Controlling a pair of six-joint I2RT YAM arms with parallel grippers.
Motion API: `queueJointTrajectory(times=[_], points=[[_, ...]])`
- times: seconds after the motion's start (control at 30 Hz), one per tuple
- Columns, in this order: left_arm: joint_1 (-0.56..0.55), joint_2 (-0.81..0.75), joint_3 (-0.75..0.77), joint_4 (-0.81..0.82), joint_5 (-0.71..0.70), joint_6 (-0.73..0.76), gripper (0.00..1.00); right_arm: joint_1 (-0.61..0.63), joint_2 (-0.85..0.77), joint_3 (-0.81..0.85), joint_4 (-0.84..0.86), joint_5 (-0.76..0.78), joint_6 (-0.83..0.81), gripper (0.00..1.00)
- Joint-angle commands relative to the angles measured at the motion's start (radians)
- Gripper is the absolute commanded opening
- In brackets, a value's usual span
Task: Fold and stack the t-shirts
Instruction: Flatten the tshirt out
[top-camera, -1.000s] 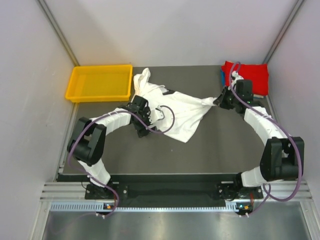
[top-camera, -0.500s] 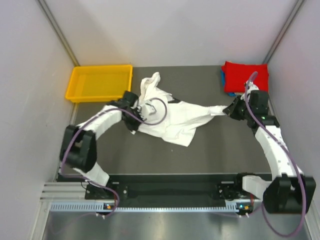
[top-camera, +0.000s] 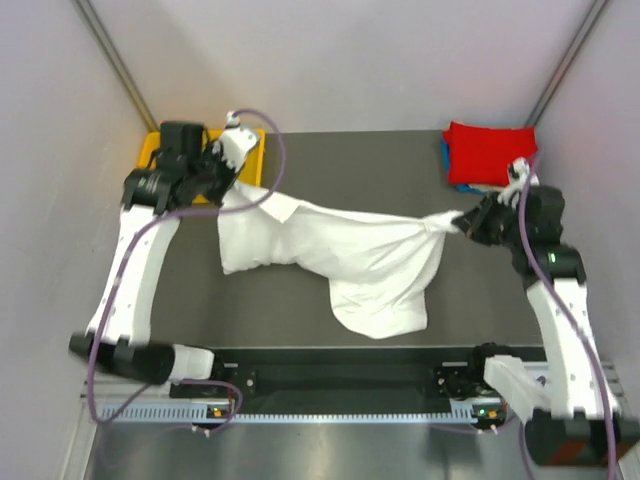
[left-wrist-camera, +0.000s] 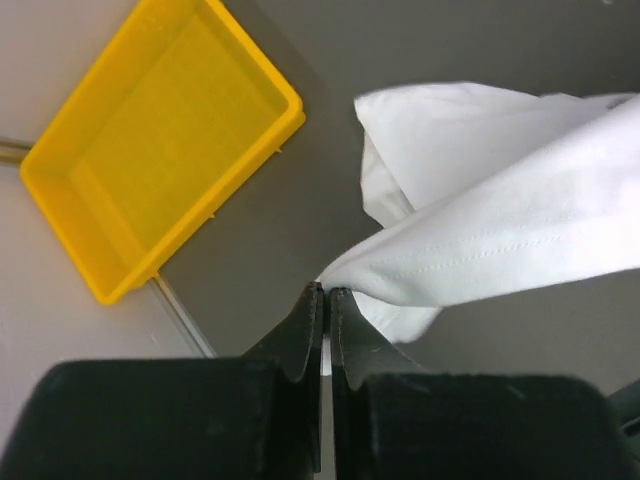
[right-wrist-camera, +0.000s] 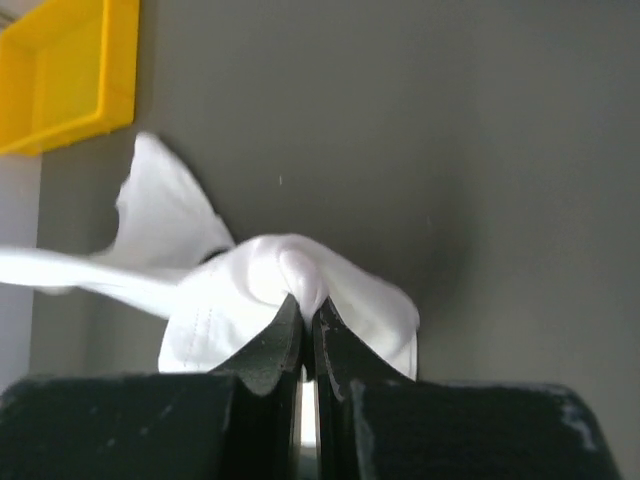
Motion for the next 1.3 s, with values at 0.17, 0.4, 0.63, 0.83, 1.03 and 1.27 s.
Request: queueJointTrajectory(times=[0.17,0.4,0.63,0.83,1.03,1.27], points=[[0.036,0.758,0.972,0.126,-0.209,-0.158,0.0,-0.014,0.849,0.796,0.389,-0.039,0.061,0.0],[0.067,0.722,0.91,0.536,-0.278,-0.188,0.0,-0.068,1.123,1.439,0.318,-0.011,0.12,0.0],[0.067,0.61,0.766,0.531,-0.171,-0.147,0.0,-0.12,0.911,1.085,0.42,0.027,0.09,0.0],[0.069,0.363,0.319,0.458,-0.023,-0.061,0.0,-0.126,0.633,0.548,0.434,-0.028,0.056,0.0],[0.053,0.032,-0.175,0.215,0.133,0.083,0.0,-0.122,0.271,-0.047,0.347,-0.081,0.106,0.0],[-0.082,-0.226,-0.622,-0.12,0.25,0.304,0.0,-0.119,-0.25,-0.586,0.113,-0.1,0.357,0.0]])
